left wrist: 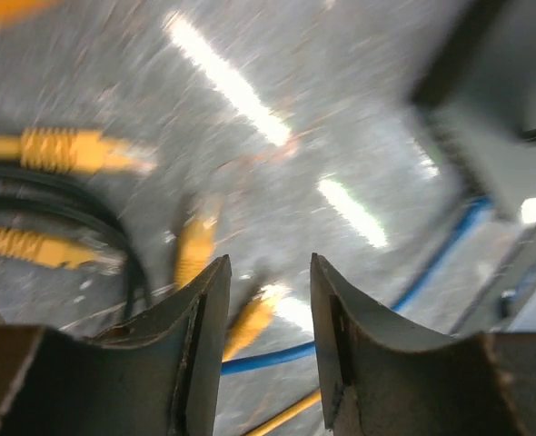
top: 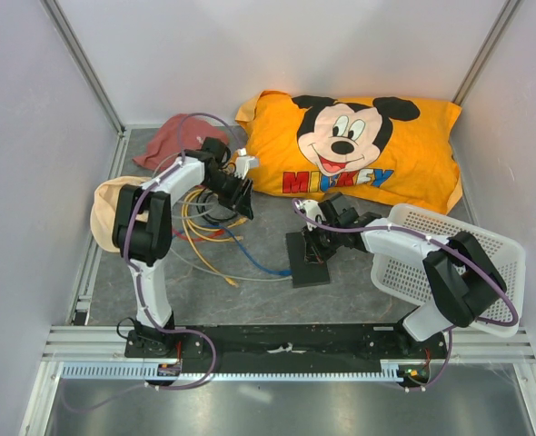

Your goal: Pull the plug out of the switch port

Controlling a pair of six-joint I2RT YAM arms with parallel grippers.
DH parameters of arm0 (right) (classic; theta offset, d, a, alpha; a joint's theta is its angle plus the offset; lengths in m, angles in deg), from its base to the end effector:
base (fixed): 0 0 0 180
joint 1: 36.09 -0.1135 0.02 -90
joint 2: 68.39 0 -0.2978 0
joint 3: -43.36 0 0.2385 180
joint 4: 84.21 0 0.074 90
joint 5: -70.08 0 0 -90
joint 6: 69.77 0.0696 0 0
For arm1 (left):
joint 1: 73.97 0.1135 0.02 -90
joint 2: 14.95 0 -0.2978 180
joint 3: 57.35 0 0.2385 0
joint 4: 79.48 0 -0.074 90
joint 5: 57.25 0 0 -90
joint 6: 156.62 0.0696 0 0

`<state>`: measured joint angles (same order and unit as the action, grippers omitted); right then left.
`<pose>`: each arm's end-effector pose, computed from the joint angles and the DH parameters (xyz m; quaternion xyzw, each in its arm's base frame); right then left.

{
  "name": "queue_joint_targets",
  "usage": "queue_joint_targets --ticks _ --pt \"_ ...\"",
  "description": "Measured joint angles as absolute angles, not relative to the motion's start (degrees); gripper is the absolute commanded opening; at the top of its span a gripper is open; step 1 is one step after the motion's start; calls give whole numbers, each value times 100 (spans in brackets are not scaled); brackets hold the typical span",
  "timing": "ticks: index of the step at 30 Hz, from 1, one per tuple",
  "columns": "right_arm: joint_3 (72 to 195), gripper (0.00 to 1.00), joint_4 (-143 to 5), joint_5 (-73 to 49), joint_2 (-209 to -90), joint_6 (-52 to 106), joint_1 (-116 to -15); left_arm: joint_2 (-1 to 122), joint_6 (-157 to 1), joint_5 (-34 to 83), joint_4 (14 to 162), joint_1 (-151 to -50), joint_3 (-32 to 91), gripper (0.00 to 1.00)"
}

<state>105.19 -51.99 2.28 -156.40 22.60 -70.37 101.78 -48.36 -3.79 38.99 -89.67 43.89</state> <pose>0.2300 0.1886 0.1880 -0.3099 0.8934 0.2599 0.1954 0.3863 -0.1516 0.1892 0.3094 0.8920 -0.3090 0.1143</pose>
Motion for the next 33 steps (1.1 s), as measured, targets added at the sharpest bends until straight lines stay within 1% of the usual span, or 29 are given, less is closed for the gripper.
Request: queue_joint_targets --ticks 6,9,15,18,26,31,33 --pt "10519 4 -5199 226 -15635 2260 -7037 9714 -5190 -1609 4096 -9022 4409 49" --pt "10517 4 -5199 226 -15635 2260 -7037 9644 -5310 -1987 4316 -9177 4057 49" --pt "10509 4 -5208 226 -15629 2260 -7037 9644 -5503 -2083 4767 -9874 2879 50" --pt "10504 5 -5214 224 -15624 2260 -7037 9664 -5647 -2088 5046 -10189 2582 51" --pt "10476 5 -5247 217 -15605 2260 -7037 10044 -5951 -2197 5652 -10449 2529 51" --pt "10465 5 -5260 208 -15596 2260 -7037 10359 -6126 -2649 5713 -10565 2639 50" --pt "10460 5 -5267 208 -15594 2260 -7037 10459 -6130 -2770 5702 -10650 2711 48"
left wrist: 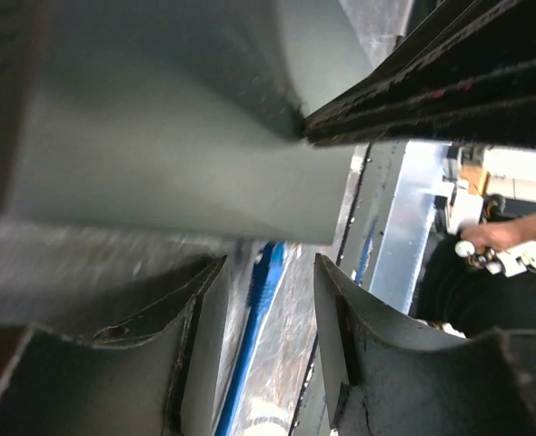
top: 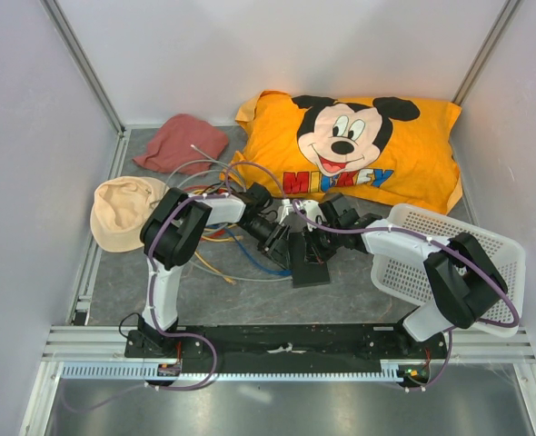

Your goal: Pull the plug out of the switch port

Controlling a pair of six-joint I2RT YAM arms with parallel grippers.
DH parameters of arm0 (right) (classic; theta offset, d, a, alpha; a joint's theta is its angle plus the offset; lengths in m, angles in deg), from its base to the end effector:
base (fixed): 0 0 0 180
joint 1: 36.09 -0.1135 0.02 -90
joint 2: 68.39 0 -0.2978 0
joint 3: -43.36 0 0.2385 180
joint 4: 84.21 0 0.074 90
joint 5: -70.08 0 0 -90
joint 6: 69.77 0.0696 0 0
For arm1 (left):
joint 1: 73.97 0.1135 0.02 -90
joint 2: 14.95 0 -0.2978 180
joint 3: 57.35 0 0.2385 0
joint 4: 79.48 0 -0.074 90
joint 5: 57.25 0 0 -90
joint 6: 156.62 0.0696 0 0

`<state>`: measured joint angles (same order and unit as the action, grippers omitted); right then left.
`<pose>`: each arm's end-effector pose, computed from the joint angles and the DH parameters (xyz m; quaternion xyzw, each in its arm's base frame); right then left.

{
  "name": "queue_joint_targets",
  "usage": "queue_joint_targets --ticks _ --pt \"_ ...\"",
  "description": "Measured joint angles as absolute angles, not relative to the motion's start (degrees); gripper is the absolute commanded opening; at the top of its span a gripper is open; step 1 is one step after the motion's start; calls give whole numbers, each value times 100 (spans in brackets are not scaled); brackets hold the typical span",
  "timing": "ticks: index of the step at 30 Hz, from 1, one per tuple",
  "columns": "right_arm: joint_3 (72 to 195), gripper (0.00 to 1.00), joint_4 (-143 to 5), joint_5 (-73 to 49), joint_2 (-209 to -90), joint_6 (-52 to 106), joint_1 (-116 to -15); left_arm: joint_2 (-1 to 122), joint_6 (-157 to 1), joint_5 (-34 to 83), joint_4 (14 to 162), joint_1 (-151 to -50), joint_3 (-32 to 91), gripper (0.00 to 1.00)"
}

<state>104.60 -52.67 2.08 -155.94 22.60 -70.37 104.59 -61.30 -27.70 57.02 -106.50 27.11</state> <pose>0.2289 0.1876 0.1880 -0.3101 0.8924 0.2595 0.2004 0.2907 -0.2572 0.1293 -0.3262 -0.7970 0.5071 0.0343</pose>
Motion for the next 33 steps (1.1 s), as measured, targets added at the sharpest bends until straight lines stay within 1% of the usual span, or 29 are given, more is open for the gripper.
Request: queue_joint_targets --ticks 6,9,20,27,33 --pt "10456 5 -5269 210 -15592 2260 -7037 10735 -6132 -2945 5619 -10834 2945 44" --pt "10456 5 -5269 210 -15592 2260 -7037 10737 -6132 -2934 5602 -10840 2947 44" --pt "10456 5 -5269 210 -15592 2260 -7037 10737 -6023 -3023 5606 -10842 2838 37" --pt "10456 5 -5271 210 -15592 2260 -7037 10739 -5995 -3021 5591 -10845 2838 29" --pt "10447 5 -5284 213 -15589 2260 -7037 10759 -5957 -3049 5586 -10838 2838 26"
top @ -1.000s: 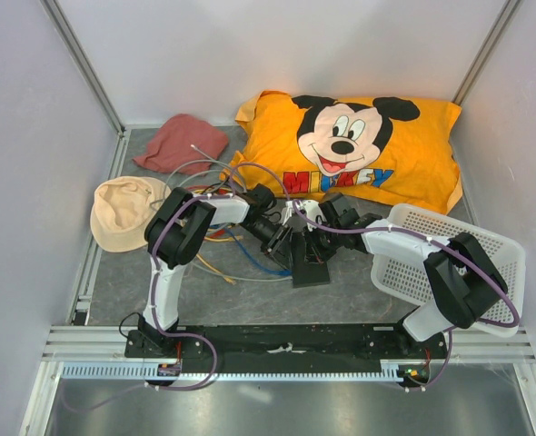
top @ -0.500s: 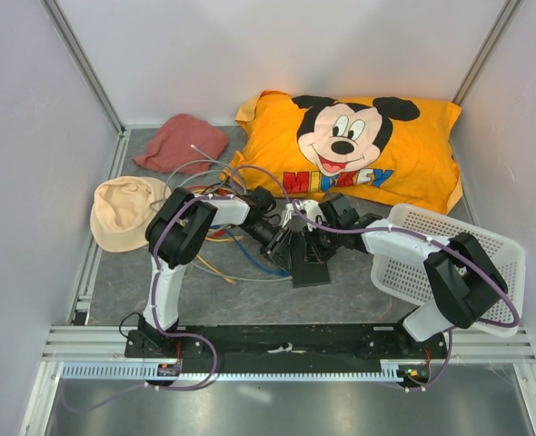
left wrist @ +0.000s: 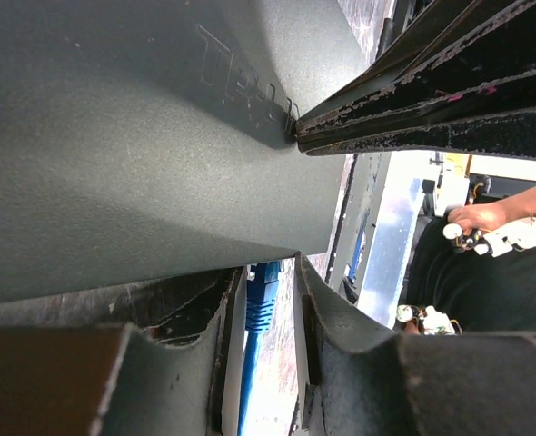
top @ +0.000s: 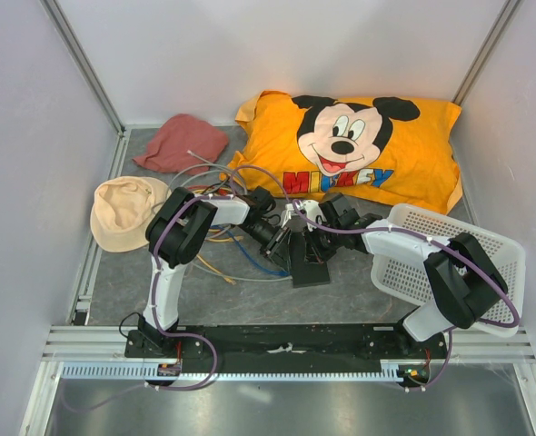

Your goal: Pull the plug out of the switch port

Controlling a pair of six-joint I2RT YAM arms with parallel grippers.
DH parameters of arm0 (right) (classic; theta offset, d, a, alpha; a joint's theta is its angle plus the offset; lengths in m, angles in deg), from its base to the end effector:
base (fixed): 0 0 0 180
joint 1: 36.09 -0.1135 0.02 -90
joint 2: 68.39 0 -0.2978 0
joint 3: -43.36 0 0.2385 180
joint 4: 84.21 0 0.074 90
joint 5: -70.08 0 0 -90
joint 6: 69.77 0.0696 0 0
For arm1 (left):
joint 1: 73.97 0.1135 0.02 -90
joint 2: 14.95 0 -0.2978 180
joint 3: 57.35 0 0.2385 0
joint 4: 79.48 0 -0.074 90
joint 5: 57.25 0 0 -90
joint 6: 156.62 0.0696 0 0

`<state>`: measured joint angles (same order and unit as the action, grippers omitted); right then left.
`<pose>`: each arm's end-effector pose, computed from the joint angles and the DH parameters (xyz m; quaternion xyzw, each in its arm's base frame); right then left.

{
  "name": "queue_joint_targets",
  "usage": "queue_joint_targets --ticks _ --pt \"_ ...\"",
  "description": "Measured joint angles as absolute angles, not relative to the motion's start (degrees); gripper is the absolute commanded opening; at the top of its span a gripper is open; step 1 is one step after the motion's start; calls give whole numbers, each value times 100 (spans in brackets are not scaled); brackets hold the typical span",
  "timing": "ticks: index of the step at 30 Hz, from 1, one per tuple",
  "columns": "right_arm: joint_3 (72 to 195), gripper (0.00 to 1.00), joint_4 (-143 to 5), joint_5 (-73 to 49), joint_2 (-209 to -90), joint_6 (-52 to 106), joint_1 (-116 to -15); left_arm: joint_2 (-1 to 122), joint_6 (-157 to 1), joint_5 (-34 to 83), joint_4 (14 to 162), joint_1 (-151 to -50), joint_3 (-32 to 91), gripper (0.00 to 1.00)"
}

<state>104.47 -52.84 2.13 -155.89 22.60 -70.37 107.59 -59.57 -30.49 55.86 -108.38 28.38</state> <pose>0.2287 0.1875 0.1879 -0.3103 0.8920 0.2601 0.2009 0.2840 -0.2698 0.1175 -0.3370 -0.7804 0.5230 0.0621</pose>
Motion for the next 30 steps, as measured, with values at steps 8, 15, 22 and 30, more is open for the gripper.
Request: queue_joint_targets --ticks 8,15,22,30 --pt "10445 5 -5288 210 -15585 2260 -7037 10818 -5907 -3172 5584 -10821 2842 2" --pt "10445 6 -5288 210 -15585 2260 -7037 10899 -5863 -3255 5529 -10805 2890 29" --pt "10443 6 -5288 210 -15583 2260 -7037 10945 -5800 -3336 5492 -10794 2916 30" --pt "10434 7 -5299 208 -15576 2260 -7037 11098 -5407 -3607 5457 -10733 2918 26"
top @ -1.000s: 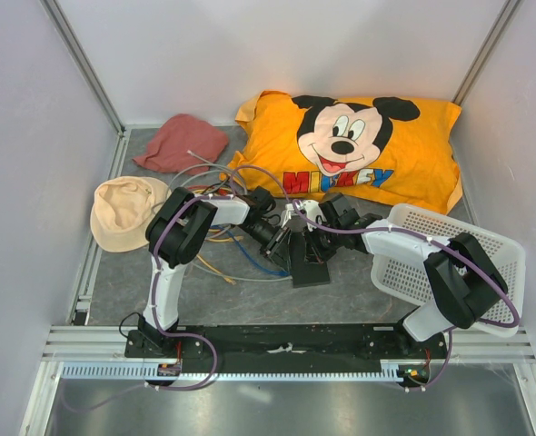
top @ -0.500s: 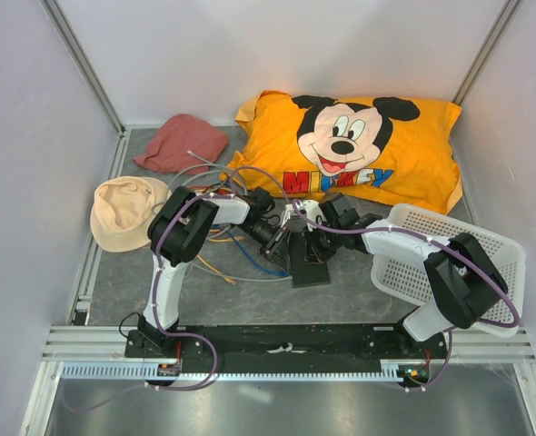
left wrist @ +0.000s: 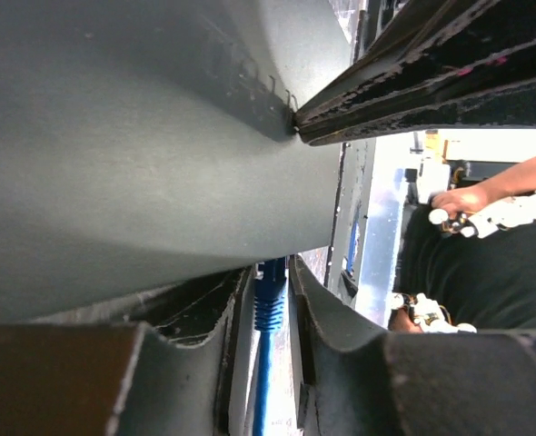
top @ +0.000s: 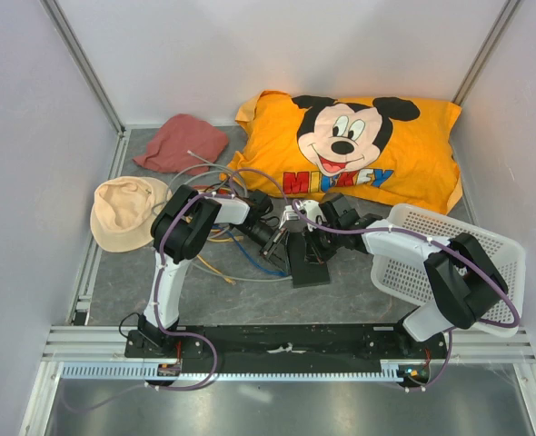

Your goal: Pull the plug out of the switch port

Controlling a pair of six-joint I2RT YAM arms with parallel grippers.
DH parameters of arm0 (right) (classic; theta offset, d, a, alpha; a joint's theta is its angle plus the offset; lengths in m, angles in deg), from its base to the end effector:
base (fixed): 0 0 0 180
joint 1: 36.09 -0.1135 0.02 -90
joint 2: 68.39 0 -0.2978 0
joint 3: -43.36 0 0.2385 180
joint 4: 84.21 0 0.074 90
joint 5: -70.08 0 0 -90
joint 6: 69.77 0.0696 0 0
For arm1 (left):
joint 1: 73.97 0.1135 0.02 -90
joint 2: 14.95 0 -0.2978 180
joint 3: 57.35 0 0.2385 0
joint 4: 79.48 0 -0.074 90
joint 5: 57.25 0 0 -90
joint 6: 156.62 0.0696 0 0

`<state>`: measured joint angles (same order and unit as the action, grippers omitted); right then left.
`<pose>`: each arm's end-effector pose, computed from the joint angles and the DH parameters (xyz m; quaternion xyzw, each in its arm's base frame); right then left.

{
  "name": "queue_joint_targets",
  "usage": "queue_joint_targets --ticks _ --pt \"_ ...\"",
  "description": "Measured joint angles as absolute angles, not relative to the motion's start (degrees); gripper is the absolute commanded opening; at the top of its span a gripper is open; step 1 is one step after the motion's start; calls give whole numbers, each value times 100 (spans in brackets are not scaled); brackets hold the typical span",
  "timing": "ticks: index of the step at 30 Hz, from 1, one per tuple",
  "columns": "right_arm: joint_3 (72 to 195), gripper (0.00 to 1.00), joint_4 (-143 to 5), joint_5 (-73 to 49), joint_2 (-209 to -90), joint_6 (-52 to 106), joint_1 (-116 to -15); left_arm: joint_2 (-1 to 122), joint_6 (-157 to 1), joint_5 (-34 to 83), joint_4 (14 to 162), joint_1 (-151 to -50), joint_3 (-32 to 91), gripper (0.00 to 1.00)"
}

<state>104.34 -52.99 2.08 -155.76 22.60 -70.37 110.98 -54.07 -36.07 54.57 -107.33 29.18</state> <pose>0.2284 0.1872 0.1880 -0.3103 0.8917 0.2600 0.2023 0.2876 -0.2671 0.1044 -0.3426 -0.7501 0.5614 0.0691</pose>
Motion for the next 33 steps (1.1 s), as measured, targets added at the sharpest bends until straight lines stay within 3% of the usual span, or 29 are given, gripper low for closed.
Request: queue_joint_targets --ticks 7,13,27,33 --pt "10434 7 -5306 206 -15576 2254 -7035 11168 -5295 -3747 5455 -10707 2921 20" --pt "10434 7 -5310 206 -15576 2243 -7030 11209 -5293 -3784 5420 -10698 2947 2" --pt "10434 8 -5420 127 -15587 2201 -7004 11281 -5927 -2733 4404 -10714 3655 2" --pt "10434 8 -5548 105 -15620 2197 -7004 11710 -5835 -3266 3954 -10477 3913 2"
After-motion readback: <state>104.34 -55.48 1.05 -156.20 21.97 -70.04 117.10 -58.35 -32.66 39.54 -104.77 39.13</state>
